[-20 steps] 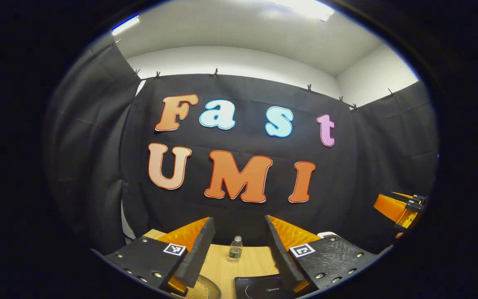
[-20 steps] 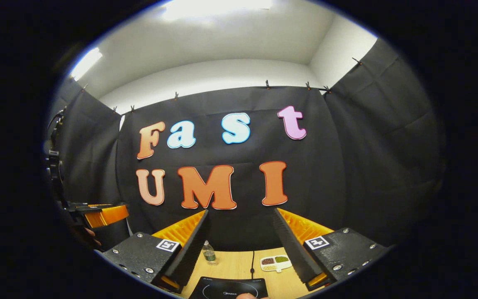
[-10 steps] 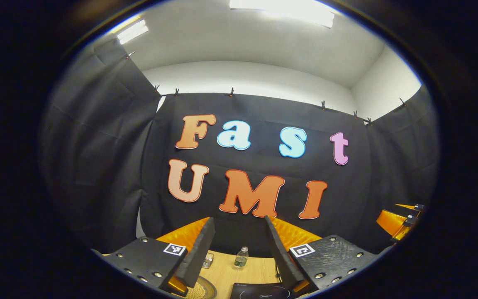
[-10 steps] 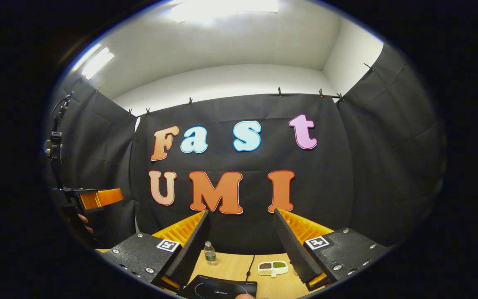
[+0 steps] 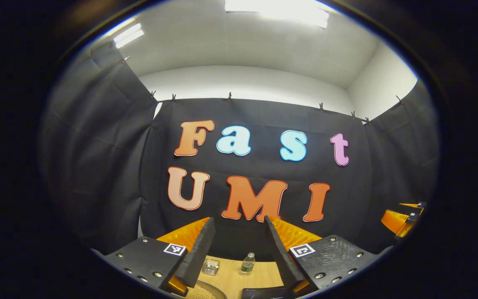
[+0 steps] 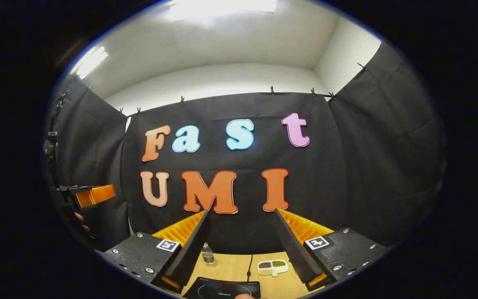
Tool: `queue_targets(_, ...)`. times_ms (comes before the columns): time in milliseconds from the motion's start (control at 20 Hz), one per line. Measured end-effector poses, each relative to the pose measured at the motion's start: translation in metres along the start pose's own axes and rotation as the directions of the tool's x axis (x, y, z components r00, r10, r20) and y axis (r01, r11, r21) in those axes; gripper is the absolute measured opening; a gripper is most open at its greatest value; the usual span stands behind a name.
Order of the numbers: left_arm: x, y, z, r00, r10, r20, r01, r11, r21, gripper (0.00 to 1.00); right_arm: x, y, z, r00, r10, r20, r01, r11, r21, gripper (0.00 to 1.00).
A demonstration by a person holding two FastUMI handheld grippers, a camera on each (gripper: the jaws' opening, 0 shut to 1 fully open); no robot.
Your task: First push the handle of the pot to place it horizontally, then grasp the pot with both hands and set it on the induction cooktop.
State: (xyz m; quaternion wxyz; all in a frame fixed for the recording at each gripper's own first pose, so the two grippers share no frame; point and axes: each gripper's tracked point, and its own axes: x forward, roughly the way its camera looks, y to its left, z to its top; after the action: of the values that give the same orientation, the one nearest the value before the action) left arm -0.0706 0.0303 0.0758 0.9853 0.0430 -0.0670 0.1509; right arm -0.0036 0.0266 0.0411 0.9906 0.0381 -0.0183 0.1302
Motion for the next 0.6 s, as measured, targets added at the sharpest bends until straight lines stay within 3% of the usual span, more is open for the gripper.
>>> queue_targets(450,0.013,-0.003,-0.018,0.993,-0.120,-0.019,0.121,0.991,0.050,0.75,0.010,0.020,-0.018,0.999,-0.035,-0.029,0.035,0.999,-0.001,0.94)
queue_targets(600,0.012,-0.003,-0.039,0.985,-0.150,-0.082,0.155,0.986,0.056,0.75,0.014,0.003,-0.029,0.997,-0.069,-0.038,0.067,0.996,-0.050,0.94)
